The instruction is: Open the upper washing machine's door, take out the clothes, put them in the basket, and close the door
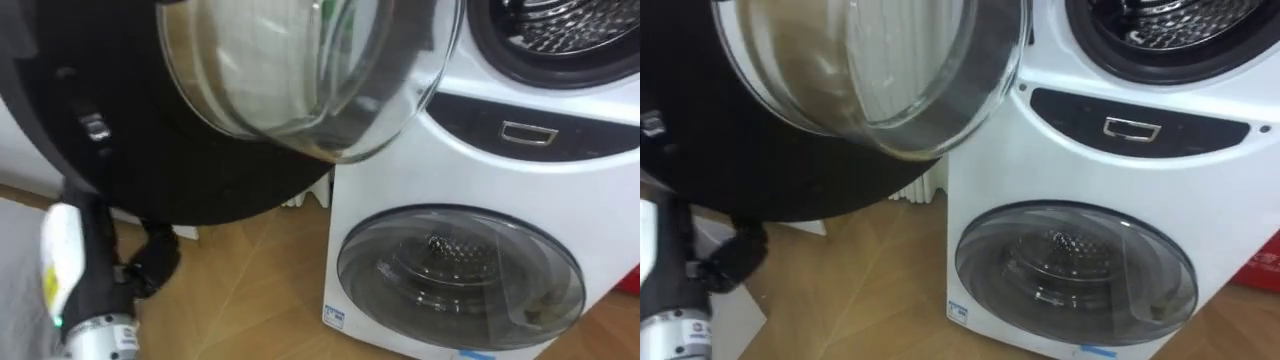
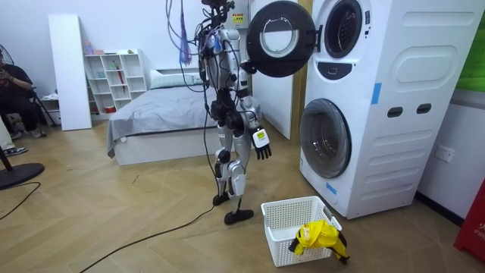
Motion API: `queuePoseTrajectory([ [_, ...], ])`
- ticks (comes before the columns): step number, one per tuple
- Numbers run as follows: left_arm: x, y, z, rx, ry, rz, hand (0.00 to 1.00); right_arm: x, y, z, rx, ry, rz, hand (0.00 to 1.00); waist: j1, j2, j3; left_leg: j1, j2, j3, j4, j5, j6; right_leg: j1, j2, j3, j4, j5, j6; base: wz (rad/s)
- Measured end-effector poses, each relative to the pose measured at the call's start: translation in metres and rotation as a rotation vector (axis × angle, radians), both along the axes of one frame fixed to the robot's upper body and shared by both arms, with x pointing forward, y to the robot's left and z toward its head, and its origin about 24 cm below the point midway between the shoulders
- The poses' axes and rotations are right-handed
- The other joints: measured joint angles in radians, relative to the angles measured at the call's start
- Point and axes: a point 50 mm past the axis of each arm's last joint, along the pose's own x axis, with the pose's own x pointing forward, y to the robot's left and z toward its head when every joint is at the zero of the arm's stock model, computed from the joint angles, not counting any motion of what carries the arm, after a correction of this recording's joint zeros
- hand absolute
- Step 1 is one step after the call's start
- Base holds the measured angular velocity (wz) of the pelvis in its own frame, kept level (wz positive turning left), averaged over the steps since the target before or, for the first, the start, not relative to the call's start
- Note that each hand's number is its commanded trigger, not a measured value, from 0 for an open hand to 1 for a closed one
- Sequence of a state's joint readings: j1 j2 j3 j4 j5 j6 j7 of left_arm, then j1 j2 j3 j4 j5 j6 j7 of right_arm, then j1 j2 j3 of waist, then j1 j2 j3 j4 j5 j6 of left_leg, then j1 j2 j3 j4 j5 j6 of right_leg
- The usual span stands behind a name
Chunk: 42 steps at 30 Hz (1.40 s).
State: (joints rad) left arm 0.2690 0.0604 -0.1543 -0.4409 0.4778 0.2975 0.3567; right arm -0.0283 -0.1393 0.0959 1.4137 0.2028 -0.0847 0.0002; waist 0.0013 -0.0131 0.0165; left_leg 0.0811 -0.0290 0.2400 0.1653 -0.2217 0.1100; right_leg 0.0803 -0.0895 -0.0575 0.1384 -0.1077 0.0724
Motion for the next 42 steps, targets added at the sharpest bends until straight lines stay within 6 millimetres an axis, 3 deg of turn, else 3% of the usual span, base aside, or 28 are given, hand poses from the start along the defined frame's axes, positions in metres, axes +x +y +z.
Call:
queuePoseTrajectory([
  [7, -0.01, -0.027, -0.023, 0.004, 0.186, -0.279, 0.0, 0.006, 0.001, 0.001, 0.002, -0.012, 0.029, 0.0, -0.001, 0.0, -0.0005, -0.016, 0.002, 0.027, 0.0, 0.014, 0.002, -0.025, 0.0, -0.015, 0.0, 0.019, 0.006, -0.13],
  [10, -0.014, -0.041, -0.032, 0.01, 0.263, -0.419, 0.0, 0.011, 0.005, 0.001, 0.013, -0.027, 0.059, 0.0, -0.04, 0.0, -0.0009, -0.016, 0.003, 0.037, 0.0, 0.017, 0.001, -0.029, 0.0, -0.029, 0.0, 0.019, 0.006, -0.12],
  [16, -0.018, -0.058, -0.033, 0.013, 0.27, -0.582, 0.0, 0.016, 0.01, 0.001, 0.032, -0.054, 0.055, 0.0, -0.082, 0.001, -0.0032, -0.01, 0.016, 0.084, -0.003, 0.011, -0.011, -0.047, 0.011, -0.053, -0.003, 0.02, 0.004, -0.25],
  [24, -0.02, -0.087, -0.032, 0.021, 0.221, -0.787, 0.0, 0.013, 0.013, 0.0, 0.045, -0.055, 0.017, 0.0, -0.108, 0.011, -0.0085, 0.019, 0.034, 0.093, -0.014, -0.002, -0.033, -0.043, 0.036, -0.051, -0.002, 0.019, -0.007, -0.18],
  [31, -0.018, -0.092, -0.046, 0.071, 0.259, -0.847, 0.0, 0.016, 0.016, 0.0, 0.043, -0.062, 0.044, 0.0, -0.125, 0.009, -0.0056, 0.039, 0.046, 0.091, -0.021, -0.011, -0.048, -0.036, 0.054, -0.035, -0.002, 0.011, -0.021, -0.16],
  [33, -0.019, -0.088, -0.05, 0.096, 0.279, -0.847, 0.0, 0.017, 0.018, 0.0, 0.049, -0.07, 0.05, 0.0, -0.134, 0.005, 0.001, 0.05, 0.051, 0.091, -0.022, -0.015, -0.055, -0.03, 0.061, -0.03, -0.002, 0.009, -0.024, -0.07],
  [36, -0.02, -0.088, -0.051, 0.113, 0.279, -0.862, 0.0, 0.02, 0.02, 0.001, 0.05, -0.075, 0.074, 0.0, -0.136, 0.002, 0.0032, 0.051, 0.054, 0.091, -0.023, -0.017, -0.059, -0.031, 0.065, -0.028, -0.002, 0.006, -0.029, -0.07],
  [42, -0.02, -0.095, -0.051, 0.169, 0.268, -0.894, 0.0, 0.022, 0.022, 0.001, 0.053, -0.082, 0.09, 0.0, -0.135, 0.0, 0.0026, 0.05, 0.06, 0.1, -0.03, -0.02, -0.064, -0.044, 0.075, -0.014, -0.001, 0.005, -0.03, -0.07],
])
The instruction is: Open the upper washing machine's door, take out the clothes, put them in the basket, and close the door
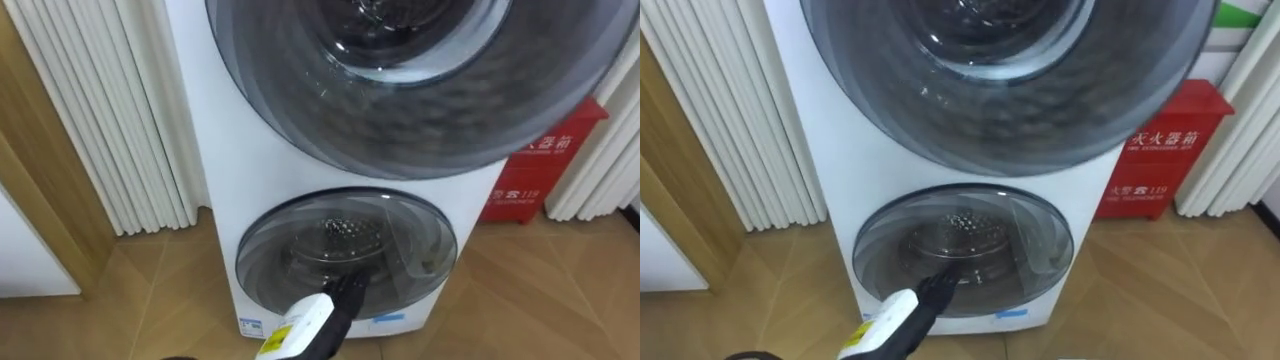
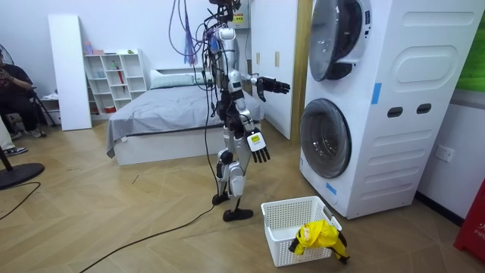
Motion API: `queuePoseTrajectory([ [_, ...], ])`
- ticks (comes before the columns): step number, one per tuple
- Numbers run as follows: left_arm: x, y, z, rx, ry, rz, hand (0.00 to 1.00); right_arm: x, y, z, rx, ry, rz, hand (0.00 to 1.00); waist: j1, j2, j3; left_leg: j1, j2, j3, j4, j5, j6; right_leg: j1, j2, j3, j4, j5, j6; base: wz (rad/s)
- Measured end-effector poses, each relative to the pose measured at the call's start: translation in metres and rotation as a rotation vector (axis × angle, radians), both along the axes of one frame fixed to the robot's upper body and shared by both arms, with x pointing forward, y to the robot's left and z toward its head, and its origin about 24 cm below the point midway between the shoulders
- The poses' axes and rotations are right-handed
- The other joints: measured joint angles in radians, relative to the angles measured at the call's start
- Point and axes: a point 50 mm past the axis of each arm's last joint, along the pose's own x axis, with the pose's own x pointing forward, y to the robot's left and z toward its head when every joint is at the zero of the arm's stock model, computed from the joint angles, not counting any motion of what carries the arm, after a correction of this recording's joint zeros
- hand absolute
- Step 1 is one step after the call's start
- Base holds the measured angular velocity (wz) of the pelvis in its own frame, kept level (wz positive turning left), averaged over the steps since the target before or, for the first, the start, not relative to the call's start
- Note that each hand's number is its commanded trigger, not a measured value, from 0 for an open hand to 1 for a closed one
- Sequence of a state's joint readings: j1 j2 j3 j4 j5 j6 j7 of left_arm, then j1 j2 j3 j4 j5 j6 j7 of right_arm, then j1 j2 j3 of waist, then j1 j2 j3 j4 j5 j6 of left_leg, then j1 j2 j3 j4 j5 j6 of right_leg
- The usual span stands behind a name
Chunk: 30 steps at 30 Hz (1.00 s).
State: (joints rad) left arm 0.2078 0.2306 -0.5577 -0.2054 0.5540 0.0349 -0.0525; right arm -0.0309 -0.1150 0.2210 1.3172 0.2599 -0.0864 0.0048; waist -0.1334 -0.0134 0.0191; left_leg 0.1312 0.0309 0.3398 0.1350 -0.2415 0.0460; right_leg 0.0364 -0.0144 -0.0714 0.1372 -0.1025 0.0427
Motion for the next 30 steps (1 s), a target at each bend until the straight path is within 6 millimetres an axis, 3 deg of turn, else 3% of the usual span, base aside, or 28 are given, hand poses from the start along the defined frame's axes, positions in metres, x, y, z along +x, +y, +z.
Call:
queuePoseTrajectory([
  [8, -0.003, -0.02, -0.015, 0.092, 0.025, -0.105, 0.0, 0.004, 0.006, 0.0, 0.02, 0.0, 0.043, 0.0, -0.002, -0.012, -0.0021, 0.003, -0.001, 0.001, -0.003, -0.001, -0.002, -0.003, 0.006, 0.034, -0.002, 0.0, 0.0, -0.14],
  [14, -0.007, -0.006, -0.05, 0.178, 0.162, -0.079, 0.0, 0.005, 0.007, 0.001, 0.051, -0.012, 0.04, 0.0, -0.017, -0.013, -0.0025, 0.003, -0.003, -0.031, -0.005, -0.002, -0.003, -0.004, 0.006, 0.035, -0.003, -0.001, -0.002, -0.03],
  [17, -0.006, 0.007, -0.064, 0.215, 0.214, -0.031, 0.0, 0.002, 0.007, 0.001, 0.054, -0.016, 0.031, 0.0, -0.002, -0.011, -0.0047, 0.003, -0.003, -0.037, -0.005, -0.002, -0.003, -0.007, 0.009, 0.032, -0.001, -0.001, -0.003, 0.0],
  [21, -0.014, 0.043, -0.103, 0.295, 0.357, 0.119, 0.0, -0.008, 0.003, -0.001, 0.054, -0.002, -0.018, 0.0, 0.019, 0.004, -0.0163, 0.018, 0.001, -0.042, -0.006, -0.004, -0.006, 0.001, 0.013, 0.032, 0.0, -0.003, -0.007, -0.03],
  [25, -0.04, 0.095, -0.14, 0.284, 0.561, 0.397, 0.0, -0.018, -0.002, -0.001, 0.063, 0.005, -0.087, 0.0, 0.048, 0.009, -0.0194, 0.022, 0.007, -0.04, -0.006, -0.006, -0.01, 0.004, 0.019, 0.022, 0.001, -0.004, -0.014, -0.08],
  [27, -0.074, 0.14, -0.16, 0.262, 0.726, 0.675, 0.0, -0.021, -0.005, -0.002, 0.07, 0.021, -0.112, 0.0, 0.069, 0.011, -0.0192, 0.027, 0.012, -0.04, -0.006, -0.01, -0.016, 0.003, 0.026, 0.014, 0.001, -0.004, -0.022, -0.16],
  [28, -0.087, 0.152, -0.164, 0.272, 0.765, 0.746, 0.0, -0.022, -0.005, -0.002, 0.069, 0.027, -0.12, 0.0, 0.077, 0.012, -0.0186, 0.03, 0.014, -0.04, -0.006, -0.011, -0.019, 0.003, 0.029, 0.015, 0.0, -0.003, -0.023, -0.23],
  [30, -0.134, 0.185, -0.172, 0.36, 0.893, 0.948, 0.0, -0.028, -0.008, -0.003, 0.069, 0.051, -0.141, 0.0, 0.102, 0.012, -0.019, 0.049, 0.022, -0.042, -0.006, -0.017, -0.027, 0.022, 0.038, 0.013, -0.002, -0.003, -0.029, -0.21],
])
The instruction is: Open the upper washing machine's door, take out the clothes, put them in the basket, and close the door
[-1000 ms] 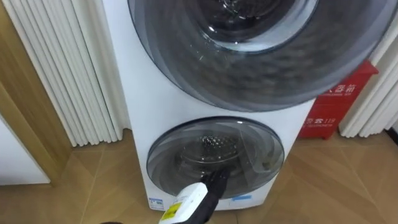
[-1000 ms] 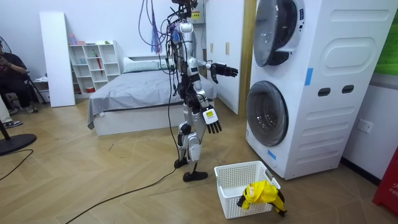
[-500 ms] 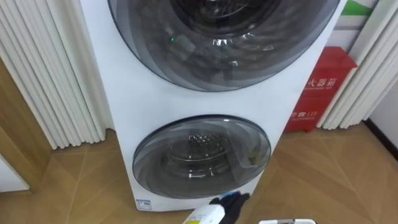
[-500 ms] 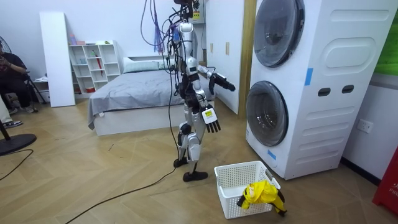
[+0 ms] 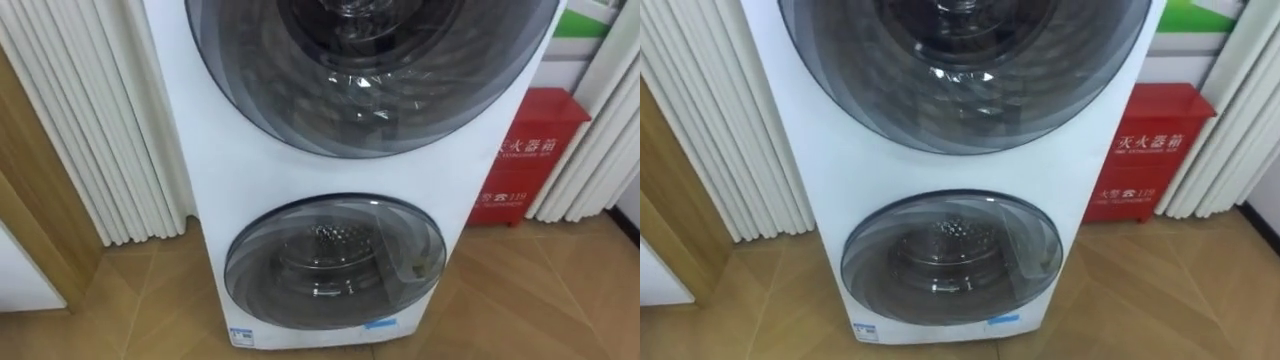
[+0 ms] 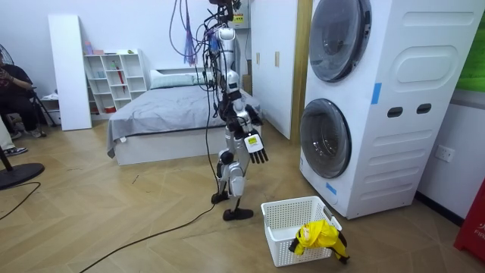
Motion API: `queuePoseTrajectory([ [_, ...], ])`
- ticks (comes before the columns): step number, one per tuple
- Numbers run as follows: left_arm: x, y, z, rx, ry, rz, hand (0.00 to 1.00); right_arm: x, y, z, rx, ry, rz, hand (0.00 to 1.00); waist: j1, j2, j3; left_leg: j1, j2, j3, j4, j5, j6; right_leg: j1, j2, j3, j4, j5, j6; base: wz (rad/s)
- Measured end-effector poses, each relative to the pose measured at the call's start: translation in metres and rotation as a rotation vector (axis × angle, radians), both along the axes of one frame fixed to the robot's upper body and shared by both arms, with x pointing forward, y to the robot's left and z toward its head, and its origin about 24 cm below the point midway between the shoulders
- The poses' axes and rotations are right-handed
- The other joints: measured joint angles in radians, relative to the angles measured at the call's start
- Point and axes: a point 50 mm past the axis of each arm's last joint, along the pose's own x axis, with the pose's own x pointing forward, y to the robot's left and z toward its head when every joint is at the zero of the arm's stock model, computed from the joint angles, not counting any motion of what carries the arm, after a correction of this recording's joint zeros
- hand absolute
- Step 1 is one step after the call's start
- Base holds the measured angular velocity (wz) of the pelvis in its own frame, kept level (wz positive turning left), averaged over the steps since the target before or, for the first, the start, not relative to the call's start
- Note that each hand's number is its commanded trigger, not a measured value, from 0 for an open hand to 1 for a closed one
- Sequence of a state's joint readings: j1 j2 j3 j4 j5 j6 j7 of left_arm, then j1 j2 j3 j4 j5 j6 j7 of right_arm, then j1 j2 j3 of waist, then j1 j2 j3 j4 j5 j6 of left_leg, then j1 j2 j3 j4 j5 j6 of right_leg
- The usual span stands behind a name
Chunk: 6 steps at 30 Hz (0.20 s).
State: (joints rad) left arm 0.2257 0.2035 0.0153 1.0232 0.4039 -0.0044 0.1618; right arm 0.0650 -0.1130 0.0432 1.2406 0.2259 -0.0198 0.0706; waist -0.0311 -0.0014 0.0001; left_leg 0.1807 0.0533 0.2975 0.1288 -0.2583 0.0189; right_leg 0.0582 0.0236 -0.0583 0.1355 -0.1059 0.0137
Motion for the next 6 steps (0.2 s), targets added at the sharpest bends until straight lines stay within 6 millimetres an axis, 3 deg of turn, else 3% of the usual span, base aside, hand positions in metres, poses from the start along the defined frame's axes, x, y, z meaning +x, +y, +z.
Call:
queuePoseTrajectory([
  [3, -0.048, 0.007, -0.004, 0.038, 0.166, 0.117, 0.0, -0.002, -0.002, 0.0, 0.013, 0.014, -0.015, 0.0, 0.018, 0.008, 0.0042, 0.014, 0.001, -0.002, 0.0, -0.001, -0.001, 0.011, 0.0, -0.001, -0.001, -0.001, 0.0, 0.02],
  [6, -0.069, -0.006, -0.01, 0.0, 0.266, 0.214, 0.0, -0.006, -0.001, -0.001, 0.043, 0.03, -0.041, 0.0, 0.042, 0.012, 0.0066, 0.014, 0.001, -0.006, 0.0, -0.007, 0.004, 0.016, -0.003, -0.017, -0.001, -0.003, 0.002, 0.06],
])
